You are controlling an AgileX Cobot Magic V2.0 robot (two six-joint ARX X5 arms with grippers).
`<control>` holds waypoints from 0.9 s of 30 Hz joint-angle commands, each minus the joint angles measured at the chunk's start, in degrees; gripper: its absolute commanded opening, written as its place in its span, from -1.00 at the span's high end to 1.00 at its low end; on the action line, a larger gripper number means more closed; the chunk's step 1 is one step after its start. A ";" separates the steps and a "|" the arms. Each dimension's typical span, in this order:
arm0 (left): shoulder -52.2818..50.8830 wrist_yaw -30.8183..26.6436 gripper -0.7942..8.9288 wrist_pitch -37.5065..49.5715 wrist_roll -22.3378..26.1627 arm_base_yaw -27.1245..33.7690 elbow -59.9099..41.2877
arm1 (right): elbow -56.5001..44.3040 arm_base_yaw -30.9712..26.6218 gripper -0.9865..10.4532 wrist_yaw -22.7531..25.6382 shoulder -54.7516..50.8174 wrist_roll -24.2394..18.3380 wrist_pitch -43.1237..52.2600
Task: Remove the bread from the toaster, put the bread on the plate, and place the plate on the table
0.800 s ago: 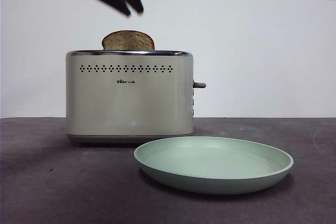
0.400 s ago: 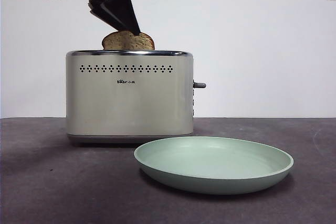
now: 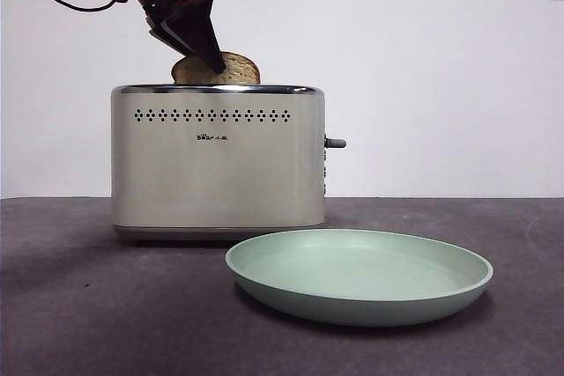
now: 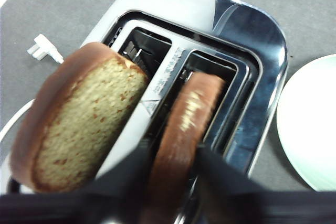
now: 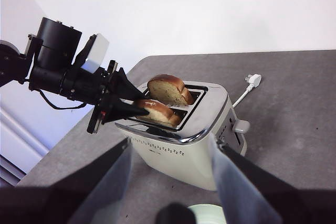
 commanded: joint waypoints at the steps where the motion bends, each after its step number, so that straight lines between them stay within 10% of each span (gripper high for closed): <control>1: 0.31 -1.29 0.85 1.14 0.52 -0.11 -0.17 | 0.20 0.09 0.39 -0.13 -0.13 -0.42 0.26; 13: -2.27 -4.07 0.85 -10.10 -1.03 -2.14 20.55 | 0.20 0.09 0.39 -0.11 -0.09 -0.44 -0.35; 27: -4.63 7.17 0.85 -29.79 -21.09 -3.85 46.23 | 0.20 0.07 0.39 0.02 -0.09 -0.79 -3.28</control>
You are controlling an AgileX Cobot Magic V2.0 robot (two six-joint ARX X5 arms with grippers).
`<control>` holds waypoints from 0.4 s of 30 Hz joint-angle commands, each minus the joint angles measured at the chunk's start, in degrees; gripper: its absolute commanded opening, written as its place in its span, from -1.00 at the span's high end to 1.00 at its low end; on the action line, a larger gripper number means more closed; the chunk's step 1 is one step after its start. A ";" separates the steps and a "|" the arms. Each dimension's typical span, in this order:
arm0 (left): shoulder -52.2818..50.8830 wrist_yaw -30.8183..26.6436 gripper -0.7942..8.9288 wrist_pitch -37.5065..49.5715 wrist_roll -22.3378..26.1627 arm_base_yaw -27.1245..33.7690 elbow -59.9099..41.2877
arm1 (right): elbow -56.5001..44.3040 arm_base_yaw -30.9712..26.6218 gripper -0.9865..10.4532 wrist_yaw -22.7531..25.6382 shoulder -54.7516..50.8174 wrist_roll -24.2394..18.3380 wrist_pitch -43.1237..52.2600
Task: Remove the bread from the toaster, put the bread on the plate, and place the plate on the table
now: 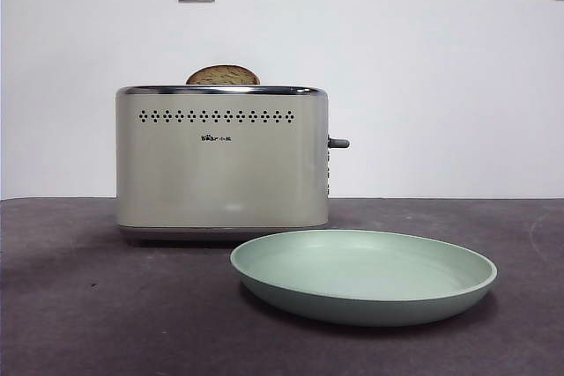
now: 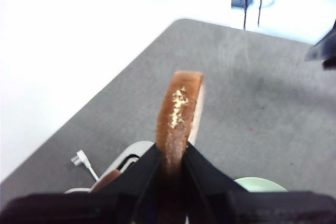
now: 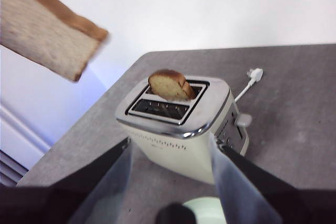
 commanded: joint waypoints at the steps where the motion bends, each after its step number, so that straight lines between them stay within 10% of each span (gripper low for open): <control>1: -0.42 0.15 0.85 -3.15 -5.03 -0.50 -0.09 | 0.17 0.07 0.39 0.00 -0.07 -1.38 -2.62; 12: -6.10 -0.79 0.85 -3.52 -8.00 -5.75 -0.66 | 0.15 0.09 0.39 3.23 8.70 -10.95 -20.59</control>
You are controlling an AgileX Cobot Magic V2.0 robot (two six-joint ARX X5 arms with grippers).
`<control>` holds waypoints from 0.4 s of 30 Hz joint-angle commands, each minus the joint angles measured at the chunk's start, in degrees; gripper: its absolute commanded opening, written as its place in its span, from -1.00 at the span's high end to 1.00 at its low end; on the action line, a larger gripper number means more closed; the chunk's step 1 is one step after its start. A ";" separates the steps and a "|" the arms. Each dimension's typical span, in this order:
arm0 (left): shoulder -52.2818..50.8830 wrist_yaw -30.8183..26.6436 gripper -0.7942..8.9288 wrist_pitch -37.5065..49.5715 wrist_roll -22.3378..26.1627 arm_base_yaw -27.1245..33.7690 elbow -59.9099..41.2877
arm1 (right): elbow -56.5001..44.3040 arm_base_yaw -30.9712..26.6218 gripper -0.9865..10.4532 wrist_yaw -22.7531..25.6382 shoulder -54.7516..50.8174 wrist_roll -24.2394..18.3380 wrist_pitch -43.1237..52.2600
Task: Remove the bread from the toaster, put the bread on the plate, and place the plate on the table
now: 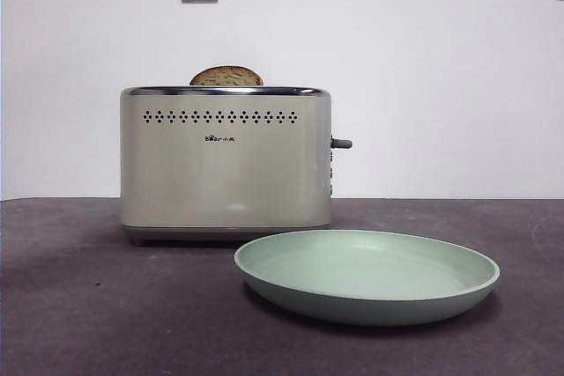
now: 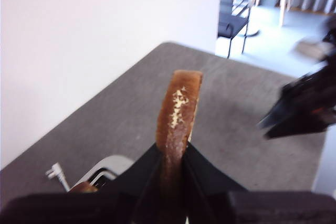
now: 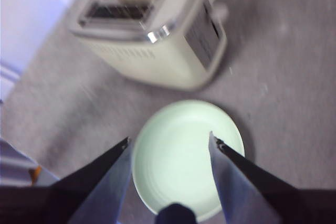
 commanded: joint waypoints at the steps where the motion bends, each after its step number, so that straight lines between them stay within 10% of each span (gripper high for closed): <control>1: -1.05 -0.59 0.85 -3.50 -1.57 -1.64 -1.11 | 0.04 0.15 0.39 0.11 3.58 -2.89 -0.57; 12: -12.33 -4.96 0.85 -3.56 -1.29 -4.31 -27.85 | 0.04 0.92 0.39 0.35 18.84 -5.07 -0.44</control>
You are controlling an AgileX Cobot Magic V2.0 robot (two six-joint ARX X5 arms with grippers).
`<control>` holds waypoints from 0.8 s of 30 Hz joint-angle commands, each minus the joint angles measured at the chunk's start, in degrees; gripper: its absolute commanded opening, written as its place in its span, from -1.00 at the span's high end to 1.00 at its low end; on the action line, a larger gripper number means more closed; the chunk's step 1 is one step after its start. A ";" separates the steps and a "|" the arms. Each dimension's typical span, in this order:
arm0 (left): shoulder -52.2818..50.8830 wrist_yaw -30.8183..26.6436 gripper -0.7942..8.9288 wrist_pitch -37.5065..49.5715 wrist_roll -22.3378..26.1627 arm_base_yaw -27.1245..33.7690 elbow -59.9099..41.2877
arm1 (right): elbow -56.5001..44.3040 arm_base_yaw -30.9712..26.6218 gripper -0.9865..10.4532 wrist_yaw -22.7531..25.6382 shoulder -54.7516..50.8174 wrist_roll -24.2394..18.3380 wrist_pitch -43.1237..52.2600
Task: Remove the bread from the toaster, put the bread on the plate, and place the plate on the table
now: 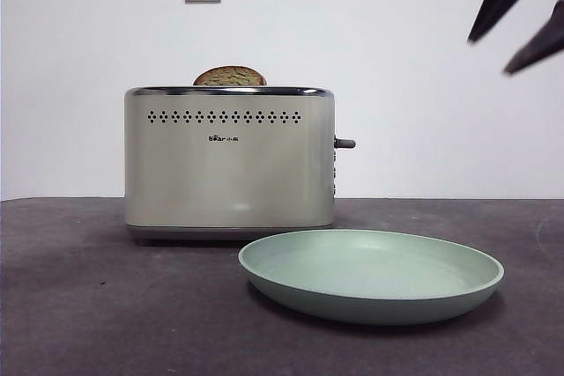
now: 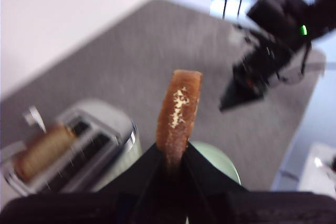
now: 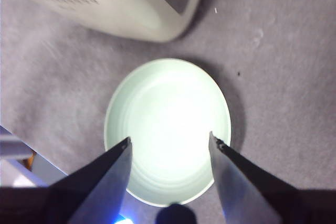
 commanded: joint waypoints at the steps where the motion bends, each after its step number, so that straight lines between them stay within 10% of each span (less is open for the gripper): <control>1: -4.17 0.00 0.85 -3.43 -0.33 -0.52 -8.90 | 0.04 0.74 0.39 0.28 3.63 -1.55 0.35; 24: -31.21 -8.04 0.85 3.58 -9.22 -0.44 -29.29 | -0.31 7.37 0.39 7.54 26.86 -2.95 5.79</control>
